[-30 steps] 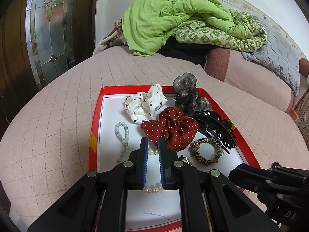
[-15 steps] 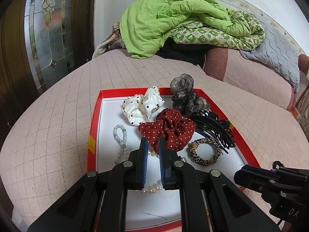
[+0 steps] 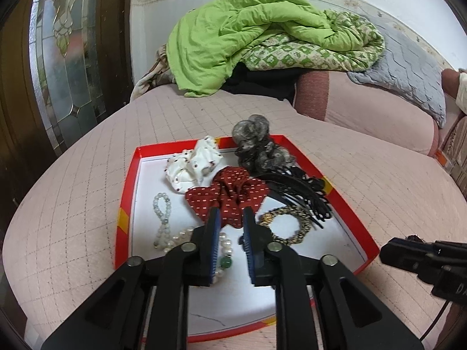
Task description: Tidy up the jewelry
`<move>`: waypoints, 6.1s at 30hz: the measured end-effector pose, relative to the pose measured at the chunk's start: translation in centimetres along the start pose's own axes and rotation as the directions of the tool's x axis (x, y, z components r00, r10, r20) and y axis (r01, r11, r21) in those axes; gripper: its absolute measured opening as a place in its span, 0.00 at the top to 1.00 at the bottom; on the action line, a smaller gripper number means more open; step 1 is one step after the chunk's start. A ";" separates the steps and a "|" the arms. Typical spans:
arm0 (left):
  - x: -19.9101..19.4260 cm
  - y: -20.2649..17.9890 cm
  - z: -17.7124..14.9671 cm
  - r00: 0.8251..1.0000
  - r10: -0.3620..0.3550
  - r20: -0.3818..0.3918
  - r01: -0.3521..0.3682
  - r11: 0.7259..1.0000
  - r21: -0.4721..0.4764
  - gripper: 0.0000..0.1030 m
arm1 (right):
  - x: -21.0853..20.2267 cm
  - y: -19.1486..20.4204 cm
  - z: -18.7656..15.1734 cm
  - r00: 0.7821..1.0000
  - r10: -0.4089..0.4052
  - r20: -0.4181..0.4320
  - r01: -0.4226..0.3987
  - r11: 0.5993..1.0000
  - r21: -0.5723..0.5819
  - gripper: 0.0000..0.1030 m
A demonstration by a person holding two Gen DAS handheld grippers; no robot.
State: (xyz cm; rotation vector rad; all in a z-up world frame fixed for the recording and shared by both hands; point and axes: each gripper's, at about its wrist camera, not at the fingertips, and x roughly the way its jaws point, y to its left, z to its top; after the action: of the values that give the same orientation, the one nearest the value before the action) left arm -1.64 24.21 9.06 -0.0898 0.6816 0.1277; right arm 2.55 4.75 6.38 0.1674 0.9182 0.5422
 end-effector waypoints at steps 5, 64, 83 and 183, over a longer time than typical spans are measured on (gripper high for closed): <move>-0.7 -1.8 -0.1 1.000 -0.018 0.018 0.017 0.999 0.030 0.84 | -2.0 -2.8 -0.5 1.000 -0.011 0.022 0.010 0.999 0.043 0.74; -25.2 -1.4 -8.4 0.963 0.157 0.218 -0.132 0.983 -0.126 0.00 | -17.9 8.1 -10.9 0.964 -0.078 0.253 0.117 0.983 -0.144 0.30; -24.2 -1.5 -10.1 0.976 0.090 0.199 -0.054 0.983 -0.175 0.00 | -19.1 7.5 -15.0 0.906 -0.069 0.417 0.192 0.946 -0.261 0.10; -13.9 -3.7 -9.8 0.929 0.370 -0.031 -0.370 0.917 -0.150 0.00 | -10.5 2.6 -12.1 0.936 -0.187 0.300 0.271 0.924 -0.270 0.08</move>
State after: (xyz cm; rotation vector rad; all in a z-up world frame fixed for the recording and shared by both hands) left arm -17.86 18.08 10.39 -0.1079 0.6850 0.5464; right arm -13.09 0.45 7.45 -0.1485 0.5680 0.4225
